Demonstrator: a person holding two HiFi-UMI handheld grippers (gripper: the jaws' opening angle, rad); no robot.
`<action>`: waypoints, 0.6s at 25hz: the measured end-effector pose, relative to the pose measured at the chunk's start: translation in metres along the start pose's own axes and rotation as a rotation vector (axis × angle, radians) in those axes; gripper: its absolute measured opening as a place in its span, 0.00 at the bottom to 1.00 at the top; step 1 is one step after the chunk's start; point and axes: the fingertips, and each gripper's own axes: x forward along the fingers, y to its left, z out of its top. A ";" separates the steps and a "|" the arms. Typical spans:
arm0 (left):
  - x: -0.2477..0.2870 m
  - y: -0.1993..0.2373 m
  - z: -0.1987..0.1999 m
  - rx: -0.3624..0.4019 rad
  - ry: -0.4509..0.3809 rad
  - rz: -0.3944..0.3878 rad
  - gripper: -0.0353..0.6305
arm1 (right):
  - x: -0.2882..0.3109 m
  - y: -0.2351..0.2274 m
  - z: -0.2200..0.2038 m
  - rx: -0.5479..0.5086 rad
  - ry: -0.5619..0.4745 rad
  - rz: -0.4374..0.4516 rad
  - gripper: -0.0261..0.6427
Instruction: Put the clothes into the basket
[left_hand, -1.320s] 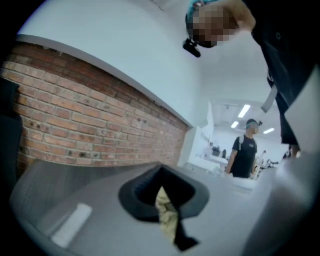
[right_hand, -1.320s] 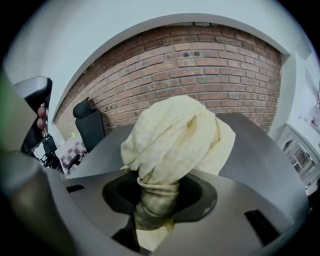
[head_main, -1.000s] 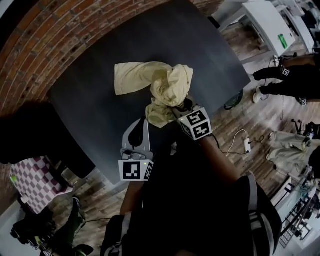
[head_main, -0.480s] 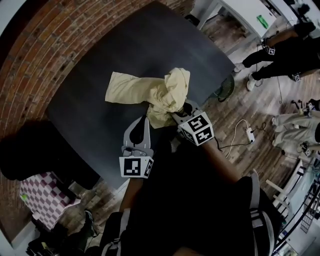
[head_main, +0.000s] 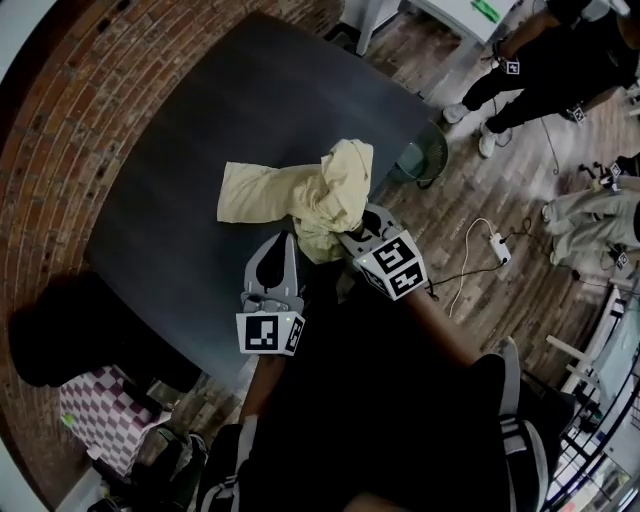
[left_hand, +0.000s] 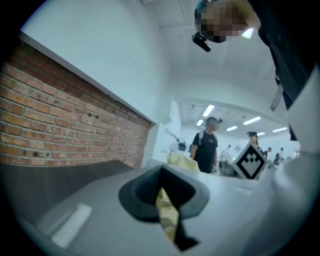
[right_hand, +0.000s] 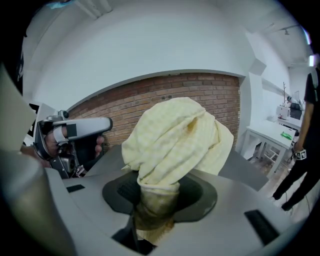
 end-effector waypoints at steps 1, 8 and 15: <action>0.005 -0.008 0.000 0.003 0.001 -0.013 0.06 | -0.008 -0.007 -0.003 0.003 -0.002 -0.011 0.28; 0.039 -0.066 0.002 0.029 0.016 -0.109 0.06 | -0.067 -0.055 -0.022 0.055 -0.025 -0.109 0.28; 0.062 -0.118 -0.006 0.054 0.040 -0.189 0.06 | -0.116 -0.090 -0.044 0.094 -0.049 -0.190 0.28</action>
